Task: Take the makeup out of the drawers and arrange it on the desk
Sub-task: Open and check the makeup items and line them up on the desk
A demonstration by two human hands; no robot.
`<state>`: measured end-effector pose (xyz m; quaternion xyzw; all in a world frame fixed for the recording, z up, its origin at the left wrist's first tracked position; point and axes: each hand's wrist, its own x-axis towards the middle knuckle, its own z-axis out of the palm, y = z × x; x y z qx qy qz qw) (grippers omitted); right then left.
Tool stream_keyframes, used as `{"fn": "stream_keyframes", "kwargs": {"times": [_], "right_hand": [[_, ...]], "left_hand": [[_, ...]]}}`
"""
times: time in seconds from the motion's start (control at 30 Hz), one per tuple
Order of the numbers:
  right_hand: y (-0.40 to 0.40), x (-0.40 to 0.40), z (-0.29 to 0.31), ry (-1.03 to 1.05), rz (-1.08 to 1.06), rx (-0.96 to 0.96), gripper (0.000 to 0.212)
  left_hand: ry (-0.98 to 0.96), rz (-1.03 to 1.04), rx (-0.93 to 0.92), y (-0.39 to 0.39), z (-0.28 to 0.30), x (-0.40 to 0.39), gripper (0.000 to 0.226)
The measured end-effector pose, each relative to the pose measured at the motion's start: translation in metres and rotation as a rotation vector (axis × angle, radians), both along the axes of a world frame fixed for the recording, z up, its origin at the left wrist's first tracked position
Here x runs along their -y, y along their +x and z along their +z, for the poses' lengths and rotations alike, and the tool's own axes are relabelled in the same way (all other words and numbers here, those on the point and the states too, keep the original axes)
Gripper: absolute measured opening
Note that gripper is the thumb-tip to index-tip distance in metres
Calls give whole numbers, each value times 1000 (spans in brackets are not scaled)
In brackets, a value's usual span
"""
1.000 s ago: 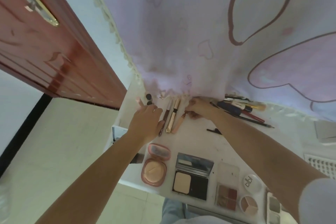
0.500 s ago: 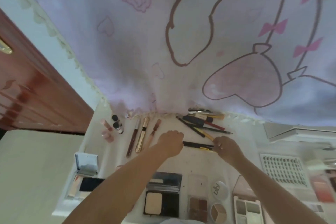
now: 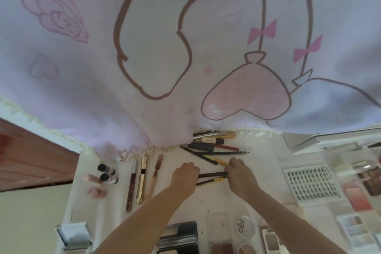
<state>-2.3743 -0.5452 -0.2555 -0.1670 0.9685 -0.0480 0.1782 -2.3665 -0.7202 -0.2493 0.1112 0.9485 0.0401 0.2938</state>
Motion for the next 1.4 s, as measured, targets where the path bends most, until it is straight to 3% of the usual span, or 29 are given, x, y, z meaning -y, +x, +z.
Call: {"fn": "stream_keyframes", "kwargs": {"times": [0.03, 0.13, 0.2, 0.37, 0.47, 0.53, 0.93, 1.17, 1.4], "right_hand": [[-1, -2, 4, 13, 49, -38, 33], [-9, -4, 30, -67, 123, -35, 19], [-18, -6, 49, -180, 128, 15, 26], [-30, -17, 114, -460, -24, 142, 21], [-38, -59, 145, -639, -296, -25, 15], [-39, -71, 154, -723, -384, -28, 12], [-26, 10, 128, -727, -122, 160, 14], [-26, 14, 123, -837, -196, 206, 16], [-27, 29, 114, -734, -141, 240, 14]], "left_hand": [[22, -6, 5, -1, 1, 1, 27], [137, 11, 35, -7, 14, 5, 29], [212, -15, 22, -10, 31, 8, 31], [276, -59, -169, -5, 76, 36, 35], [214, 74, -229, 1, 86, 88, 32], [187, 126, -277, 4, 93, 107, 32], [191, -57, -246, 19, 111, 63, 30], [186, -10, -257, 25, 106, 75, 31], [182, -14, -227, 25, 95, 74, 31]]}}
